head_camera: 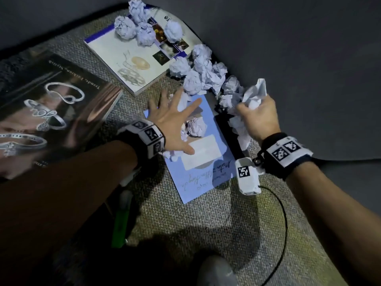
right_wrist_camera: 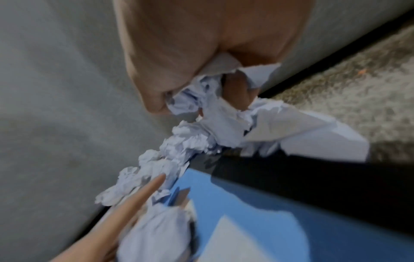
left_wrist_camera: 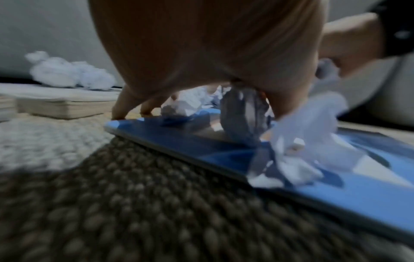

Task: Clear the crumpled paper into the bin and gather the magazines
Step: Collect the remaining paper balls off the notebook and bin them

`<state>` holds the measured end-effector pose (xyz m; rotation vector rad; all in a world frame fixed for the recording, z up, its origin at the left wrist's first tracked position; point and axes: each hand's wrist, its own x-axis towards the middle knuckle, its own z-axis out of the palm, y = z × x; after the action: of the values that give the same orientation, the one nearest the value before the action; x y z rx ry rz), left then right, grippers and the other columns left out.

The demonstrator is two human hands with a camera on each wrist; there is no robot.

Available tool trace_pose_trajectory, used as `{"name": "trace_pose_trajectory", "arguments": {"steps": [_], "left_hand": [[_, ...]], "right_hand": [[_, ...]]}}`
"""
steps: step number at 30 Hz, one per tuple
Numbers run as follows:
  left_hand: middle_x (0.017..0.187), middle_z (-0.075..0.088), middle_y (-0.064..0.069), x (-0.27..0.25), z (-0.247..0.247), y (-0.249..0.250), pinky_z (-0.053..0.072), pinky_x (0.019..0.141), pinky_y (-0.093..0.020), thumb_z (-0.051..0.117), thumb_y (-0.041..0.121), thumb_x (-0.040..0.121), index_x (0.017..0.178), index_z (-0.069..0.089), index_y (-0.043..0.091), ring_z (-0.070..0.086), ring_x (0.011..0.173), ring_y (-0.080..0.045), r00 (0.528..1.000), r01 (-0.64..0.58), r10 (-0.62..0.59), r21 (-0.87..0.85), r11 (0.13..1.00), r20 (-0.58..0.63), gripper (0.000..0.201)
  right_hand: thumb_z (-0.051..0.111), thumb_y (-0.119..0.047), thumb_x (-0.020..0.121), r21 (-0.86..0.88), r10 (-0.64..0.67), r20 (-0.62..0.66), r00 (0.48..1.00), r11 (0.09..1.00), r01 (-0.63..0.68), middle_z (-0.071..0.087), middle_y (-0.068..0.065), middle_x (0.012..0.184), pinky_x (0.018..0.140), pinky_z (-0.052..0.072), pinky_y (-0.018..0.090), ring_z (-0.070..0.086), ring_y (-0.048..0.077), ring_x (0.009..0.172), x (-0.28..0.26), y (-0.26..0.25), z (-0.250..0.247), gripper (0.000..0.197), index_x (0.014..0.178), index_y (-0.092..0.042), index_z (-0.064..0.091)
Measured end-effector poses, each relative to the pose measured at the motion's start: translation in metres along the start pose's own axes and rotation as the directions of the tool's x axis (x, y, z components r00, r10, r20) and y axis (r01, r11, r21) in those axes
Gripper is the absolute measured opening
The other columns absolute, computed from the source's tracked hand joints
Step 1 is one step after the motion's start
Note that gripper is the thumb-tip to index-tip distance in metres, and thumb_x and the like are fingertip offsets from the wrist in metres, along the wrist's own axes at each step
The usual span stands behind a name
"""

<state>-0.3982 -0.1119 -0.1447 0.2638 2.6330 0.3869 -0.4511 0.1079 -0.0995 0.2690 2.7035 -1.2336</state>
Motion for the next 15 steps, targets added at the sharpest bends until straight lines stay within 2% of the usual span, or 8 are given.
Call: {"name": "trace_pose_trajectory", "arguments": {"steps": [2,3,4,5,8,10,12,15], "left_hand": [[0.158,-0.02,-0.006,0.0,0.01,0.006,0.01,0.108,-0.068,0.058,0.086,0.056,0.145,-0.017,0.045,-0.004,0.144,-0.043,0.997,-0.056,0.061,0.12,0.991,-0.042,0.123],[0.159,-0.014,-0.007,-0.001,0.012,0.009,0.013,0.108,-0.066,0.055,0.086,0.059,0.146,-0.013,0.043,0.002,0.144,-0.042,0.993,-0.084,0.096,0.165,0.983,-0.067,0.119],[0.159,-0.008,-0.007,-0.001,0.012,0.011,0.015,0.107,-0.064,0.052,0.085,0.063,0.148,-0.009,0.042,0.006,0.143,-0.041,0.987,-0.112,0.131,0.198,0.974,-0.089,0.113],[0.158,-0.002,-0.008,-0.002,0.011,0.012,0.014,0.108,-0.063,0.05,0.083,0.067,0.149,-0.003,0.041,0.008,0.141,-0.041,0.981,-0.136,0.162,0.218,0.966,-0.104,0.106],[0.155,0.011,-0.014,-0.005,0.006,0.019,0.012,0.112,-0.054,0.047,0.065,0.085,0.148,0.022,0.033,0.012,0.141,-0.039,0.962,-0.214,0.246,0.234,0.948,-0.12,0.075],[0.154,0.013,-0.017,-0.01,0.012,0.026,0.017,0.112,-0.05,0.048,0.053,0.091,0.141,0.035,0.029,0.014,0.14,-0.038,0.956,-0.257,0.281,0.222,0.94,-0.082,0.057],[0.151,0.018,-0.019,-0.013,0.018,0.032,0.025,0.104,-0.049,0.05,0.048,0.091,0.134,0.041,0.025,0.022,0.134,-0.039,0.948,-0.291,0.313,0.239,0.927,-0.061,0.049],[0.143,0.026,-0.018,-0.013,0.02,0.033,0.031,0.089,-0.043,0.05,0.047,0.091,0.13,0.041,0.022,0.032,0.119,-0.036,0.95,-0.279,0.305,0.27,0.922,-0.061,0.047]], "right_hand": [[0.067,-0.033,0.073,-0.227,0.028,0.082,0.996,0.974,-0.009,0.066,0.002,0.105,0.086,0.052,0.033,0.063,0.025,0.1,0.007,0.004,-0.005,0.042,0.113,-0.028,0.054],[0.066,-0.035,0.076,-0.359,0.028,0.14,0.99,0.933,0.024,0.062,0.007,0.119,0.094,0.047,0.034,0.056,0.031,0.114,0.008,0.003,-0.005,0.061,0.132,-0.031,0.043],[0.064,-0.037,0.077,-0.451,0.027,0.205,0.978,0.89,0.07,0.057,0.012,0.129,0.099,0.044,0.037,0.05,0.035,0.121,0.01,0.0,-0.005,0.075,0.143,-0.033,0.029],[0.063,-0.039,0.077,-0.511,0.024,0.245,0.969,0.853,0.108,0.055,0.015,0.133,0.101,0.043,0.04,0.047,0.039,0.122,0.013,-0.002,-0.003,0.082,0.148,-0.036,0.02],[0.062,-0.042,0.08,-0.622,0.019,0.292,0.956,0.763,0.175,0.055,0.022,0.129,0.099,0.045,0.044,0.051,0.042,0.116,0.021,-0.007,0.004,0.086,0.15,-0.032,0.013],[0.063,-0.041,0.08,-0.668,0.035,0.252,0.967,0.729,0.148,0.054,0.024,0.127,0.097,0.044,0.046,0.052,0.043,0.115,0.018,-0.005,0.011,0.084,0.148,-0.024,0.017],[0.064,-0.041,0.081,-0.69,0.052,0.192,0.98,0.718,0.097,0.055,0.025,0.124,0.094,0.044,0.046,0.053,0.045,0.112,0.012,0.001,0.016,0.071,0.137,-0.014,0.029],[0.063,-0.042,0.082,-0.704,0.053,0.17,0.984,0.705,0.084,0.059,0.024,0.119,0.091,0.045,0.044,0.055,0.044,0.11,0.011,0.006,0.02,0.06,0.129,-0.013,0.037]]}}
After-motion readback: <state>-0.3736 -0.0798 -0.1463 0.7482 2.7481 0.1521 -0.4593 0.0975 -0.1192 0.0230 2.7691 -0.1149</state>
